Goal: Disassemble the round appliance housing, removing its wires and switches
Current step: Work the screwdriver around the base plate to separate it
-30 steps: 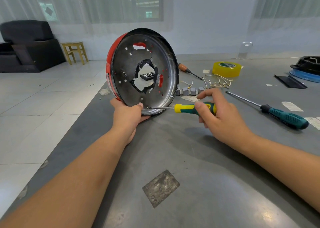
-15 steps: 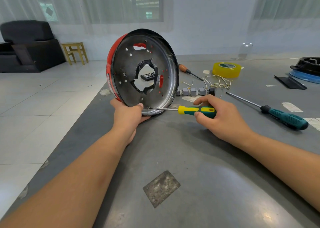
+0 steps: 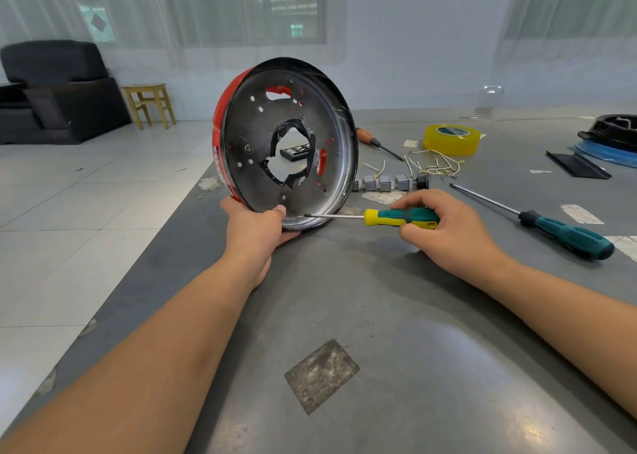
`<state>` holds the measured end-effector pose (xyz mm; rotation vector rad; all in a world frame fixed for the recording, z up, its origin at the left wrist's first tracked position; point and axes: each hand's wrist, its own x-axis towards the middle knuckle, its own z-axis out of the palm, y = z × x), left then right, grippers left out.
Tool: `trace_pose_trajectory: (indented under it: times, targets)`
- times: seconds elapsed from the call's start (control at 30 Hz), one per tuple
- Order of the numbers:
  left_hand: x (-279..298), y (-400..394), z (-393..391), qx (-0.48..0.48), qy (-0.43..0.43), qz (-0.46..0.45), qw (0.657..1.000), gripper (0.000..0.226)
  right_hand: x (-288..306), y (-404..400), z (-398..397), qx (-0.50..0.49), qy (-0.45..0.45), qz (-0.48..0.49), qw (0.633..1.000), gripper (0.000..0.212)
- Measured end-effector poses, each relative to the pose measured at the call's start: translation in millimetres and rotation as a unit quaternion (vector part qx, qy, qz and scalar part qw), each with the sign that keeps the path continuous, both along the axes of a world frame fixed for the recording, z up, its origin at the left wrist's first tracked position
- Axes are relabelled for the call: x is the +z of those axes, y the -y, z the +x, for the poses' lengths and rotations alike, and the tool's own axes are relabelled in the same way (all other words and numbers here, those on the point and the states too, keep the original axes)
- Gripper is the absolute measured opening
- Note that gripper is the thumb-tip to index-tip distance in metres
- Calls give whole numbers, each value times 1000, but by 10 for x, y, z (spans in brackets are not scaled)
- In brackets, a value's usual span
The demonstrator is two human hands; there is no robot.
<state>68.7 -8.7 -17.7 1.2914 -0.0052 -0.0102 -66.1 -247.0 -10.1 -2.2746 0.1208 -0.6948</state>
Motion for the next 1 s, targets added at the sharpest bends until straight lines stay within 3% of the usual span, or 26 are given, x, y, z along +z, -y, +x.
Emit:
trace_pose_trajectory:
  times: [1.0]
  targets:
    - [59,-9,-43,3,-24,-15,1000,45,55,295,-24,35,-87,4,996,27]
